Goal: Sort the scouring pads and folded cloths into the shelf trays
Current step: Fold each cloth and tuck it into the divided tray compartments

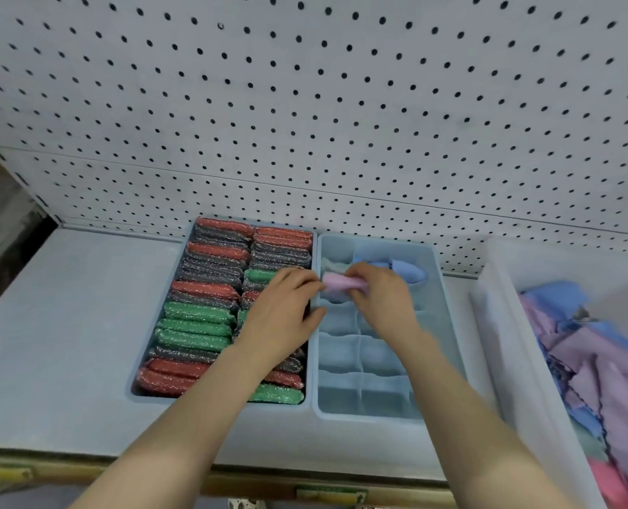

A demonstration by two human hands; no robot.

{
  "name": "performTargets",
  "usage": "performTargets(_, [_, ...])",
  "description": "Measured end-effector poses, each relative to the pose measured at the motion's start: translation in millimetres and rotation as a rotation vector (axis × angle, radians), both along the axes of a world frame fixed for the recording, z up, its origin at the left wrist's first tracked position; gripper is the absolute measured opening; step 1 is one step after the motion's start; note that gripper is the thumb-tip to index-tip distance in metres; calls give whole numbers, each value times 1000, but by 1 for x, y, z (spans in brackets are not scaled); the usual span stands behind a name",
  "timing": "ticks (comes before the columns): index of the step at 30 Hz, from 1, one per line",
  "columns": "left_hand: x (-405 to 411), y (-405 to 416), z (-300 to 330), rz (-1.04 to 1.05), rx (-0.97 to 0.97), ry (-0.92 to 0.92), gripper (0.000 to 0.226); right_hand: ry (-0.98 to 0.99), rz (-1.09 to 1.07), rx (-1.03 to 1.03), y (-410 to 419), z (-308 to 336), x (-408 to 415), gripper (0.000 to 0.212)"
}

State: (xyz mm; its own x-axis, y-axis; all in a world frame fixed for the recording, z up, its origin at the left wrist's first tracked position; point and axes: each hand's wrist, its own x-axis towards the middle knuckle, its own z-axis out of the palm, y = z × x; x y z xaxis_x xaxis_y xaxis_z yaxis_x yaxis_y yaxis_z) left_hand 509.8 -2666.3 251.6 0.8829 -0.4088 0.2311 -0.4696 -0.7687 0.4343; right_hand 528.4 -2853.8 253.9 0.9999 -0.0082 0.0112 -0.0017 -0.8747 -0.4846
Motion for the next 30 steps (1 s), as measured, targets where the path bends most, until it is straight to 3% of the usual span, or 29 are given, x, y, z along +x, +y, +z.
performTargets(13, [5, 20, -6, 32, -92, 52, 42, 207, 56, 172, 14, -6, 21, 14])
performTargets(19, [4, 20, -8, 30, -117, 46, 44, 101, 108, -158, 23, 1, 29, 33])
performTargets(22, [5, 20, -9, 30, -123, 43, 44, 61, 139, -229, 32, -5, 30, 25])
performTargets(30, [3, 17, -3, 50, -74, 49, 44, 52, 117, -119, 22, -6, 13, 22])
